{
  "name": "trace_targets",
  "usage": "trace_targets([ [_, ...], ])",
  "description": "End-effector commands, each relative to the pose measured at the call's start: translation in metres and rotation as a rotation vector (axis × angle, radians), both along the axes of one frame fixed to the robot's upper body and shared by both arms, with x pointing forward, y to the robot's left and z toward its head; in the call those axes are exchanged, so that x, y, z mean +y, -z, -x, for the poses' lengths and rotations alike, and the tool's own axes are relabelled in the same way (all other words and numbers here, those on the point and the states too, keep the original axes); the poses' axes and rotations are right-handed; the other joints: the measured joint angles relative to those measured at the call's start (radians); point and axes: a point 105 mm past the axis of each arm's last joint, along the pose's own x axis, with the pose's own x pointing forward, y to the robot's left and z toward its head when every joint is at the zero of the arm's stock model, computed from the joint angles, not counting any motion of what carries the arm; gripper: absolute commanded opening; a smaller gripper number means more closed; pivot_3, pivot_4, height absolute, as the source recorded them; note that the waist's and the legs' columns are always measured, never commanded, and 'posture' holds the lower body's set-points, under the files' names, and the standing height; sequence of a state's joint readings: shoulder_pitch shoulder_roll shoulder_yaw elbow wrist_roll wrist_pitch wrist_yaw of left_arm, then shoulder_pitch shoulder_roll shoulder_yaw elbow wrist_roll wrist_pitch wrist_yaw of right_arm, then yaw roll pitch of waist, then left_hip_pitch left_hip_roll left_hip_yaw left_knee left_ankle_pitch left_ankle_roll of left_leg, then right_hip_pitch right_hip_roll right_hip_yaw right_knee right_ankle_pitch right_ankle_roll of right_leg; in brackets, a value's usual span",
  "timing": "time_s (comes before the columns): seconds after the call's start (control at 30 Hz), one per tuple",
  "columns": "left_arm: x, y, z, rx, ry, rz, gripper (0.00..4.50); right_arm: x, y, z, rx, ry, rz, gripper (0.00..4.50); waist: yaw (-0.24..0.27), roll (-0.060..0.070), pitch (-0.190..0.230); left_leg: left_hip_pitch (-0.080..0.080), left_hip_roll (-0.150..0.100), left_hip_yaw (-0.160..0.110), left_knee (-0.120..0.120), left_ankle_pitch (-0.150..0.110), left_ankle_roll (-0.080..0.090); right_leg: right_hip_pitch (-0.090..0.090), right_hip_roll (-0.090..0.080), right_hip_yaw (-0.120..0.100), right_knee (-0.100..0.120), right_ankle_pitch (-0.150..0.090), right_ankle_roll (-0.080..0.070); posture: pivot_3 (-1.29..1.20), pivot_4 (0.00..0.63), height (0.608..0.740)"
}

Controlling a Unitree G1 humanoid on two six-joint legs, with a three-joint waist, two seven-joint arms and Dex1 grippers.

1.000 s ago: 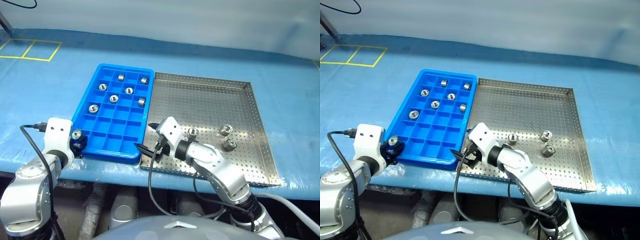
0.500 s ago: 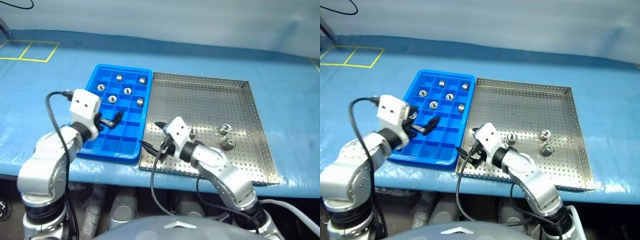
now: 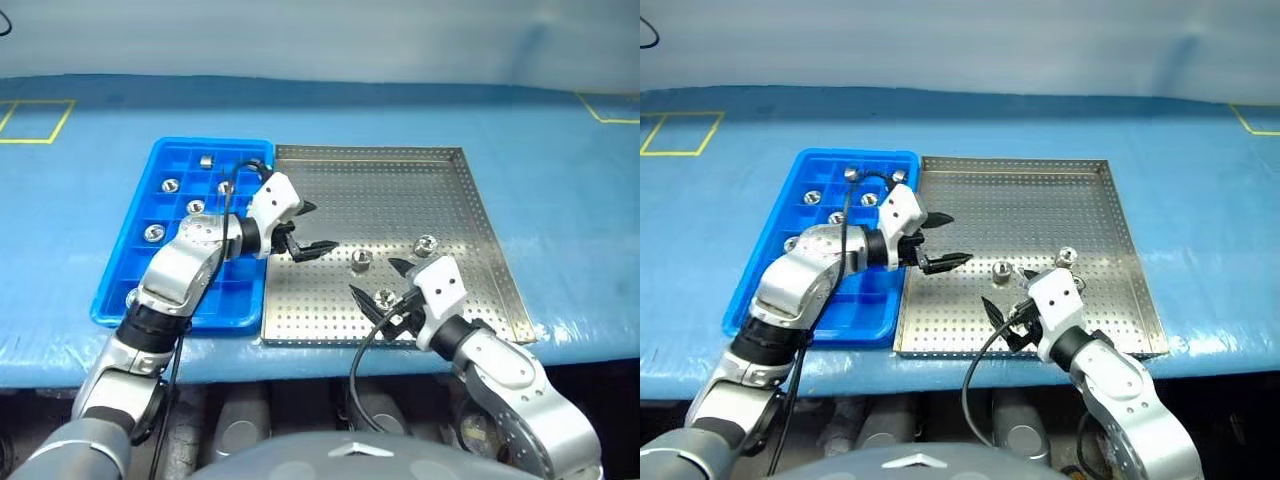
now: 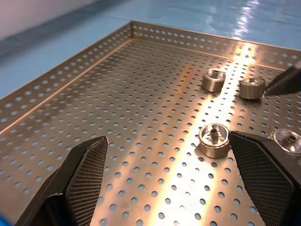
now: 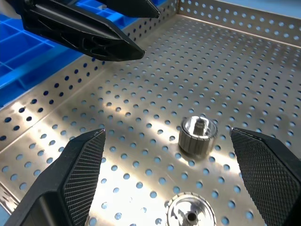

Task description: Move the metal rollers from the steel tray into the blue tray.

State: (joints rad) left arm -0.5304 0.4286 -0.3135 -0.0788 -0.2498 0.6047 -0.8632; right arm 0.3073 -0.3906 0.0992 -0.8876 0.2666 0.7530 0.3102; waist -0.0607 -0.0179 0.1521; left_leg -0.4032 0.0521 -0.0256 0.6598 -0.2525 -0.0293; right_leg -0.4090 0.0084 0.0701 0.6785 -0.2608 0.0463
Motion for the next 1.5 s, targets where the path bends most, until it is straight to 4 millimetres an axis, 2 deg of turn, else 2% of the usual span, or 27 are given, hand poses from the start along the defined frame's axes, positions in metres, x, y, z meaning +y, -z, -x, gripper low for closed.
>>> trace_targets([
  [0.03, -0.018, 0.007, -0.003, -0.016, 0.117, -0.050, 4.49, 0.005, -0.012, 0.006, -0.042, -0.003, -0.011, 4.50, -0.013, 0.000, 0.000, 0.000, 0.000, 0.000, 0.000, 0.000, 0.000, 0.000, 0.000, 0.000, 0.000, 0.000, 0.000, -0.16, 0.150, 0.740],
  [0.33, -0.043, 0.024, -0.018, -0.009, 0.186, -0.139, 4.49, 0.008, -0.012, 0.006, -0.047, 0.034, -0.029, 4.50, -0.047, 0.000, 0.000, 0.000, 0.000, 0.001, 0.001, 0.000, 0.001, 0.000, 0.001, 0.002, 0.000, 0.000, 0.002, -0.19, 0.150, 0.740],
  [0.7, -0.044, 0.042, -0.017, 0.024, 0.221, -0.243, 4.49, 0.011, -0.013, 0.000, -0.062, 0.036, -0.033, 4.50, -0.064, 0.000, 0.000, -0.001, 0.000, 0.000, 0.001, 0.000, 0.001, -0.001, 0.000, 0.002, 0.000, 0.000, 0.002, -0.19, 0.150, 0.740],
  [1.0, -0.043, 0.043, -0.015, 0.033, 0.221, -0.238, 1.71, 0.011, -0.012, -0.004, -0.062, 0.040, -0.028, 4.50, -0.061, 0.000, 0.000, -0.001, 0.000, 0.000, 0.001, 0.000, 0.001, -0.001, 0.000, 0.002, 0.000, 0.000, 0.003, -0.17, 0.150, 0.740],
  [1.17, -0.041, 0.039, -0.016, 0.027, 0.192, -0.208, 1.71, 0.011, -0.012, -0.005, -0.062, 0.035, -0.023, 4.50, -0.060, 0.000, 0.000, -0.001, 0.000, 0.000, 0.001, 0.000, 0.001, -0.001, 0.000, 0.002, 0.000, 0.000, 0.003, -0.16, 0.150, 0.740],
  [1.3, -0.031, 0.020, -0.023, -0.024, 0.093, -0.134, 1.71, 0.013, -0.012, -0.006, -0.063, 0.025, -0.023, 4.50, -0.060, 0.000, 0.000, -0.001, 0.000, 0.000, 0.001, 0.000, 0.001, -0.002, 0.001, 0.002, 0.001, 0.000, 0.003, -0.15, 0.150, 0.740],
  [1.5, 0.004, -0.013, -0.025, -0.094, -0.160, -0.037, 1.71, 0.024, -0.013, -0.009, -0.068, -0.024, -0.041, 4.50, -0.056, 0.001, 0.000, -0.001, 0.000, 0.000, 0.001, 0.000, 0.001, -0.002, 0.000, 0.002, 0.001, 0.001, 0.003, -0.09, 0.150, 0.740],
])
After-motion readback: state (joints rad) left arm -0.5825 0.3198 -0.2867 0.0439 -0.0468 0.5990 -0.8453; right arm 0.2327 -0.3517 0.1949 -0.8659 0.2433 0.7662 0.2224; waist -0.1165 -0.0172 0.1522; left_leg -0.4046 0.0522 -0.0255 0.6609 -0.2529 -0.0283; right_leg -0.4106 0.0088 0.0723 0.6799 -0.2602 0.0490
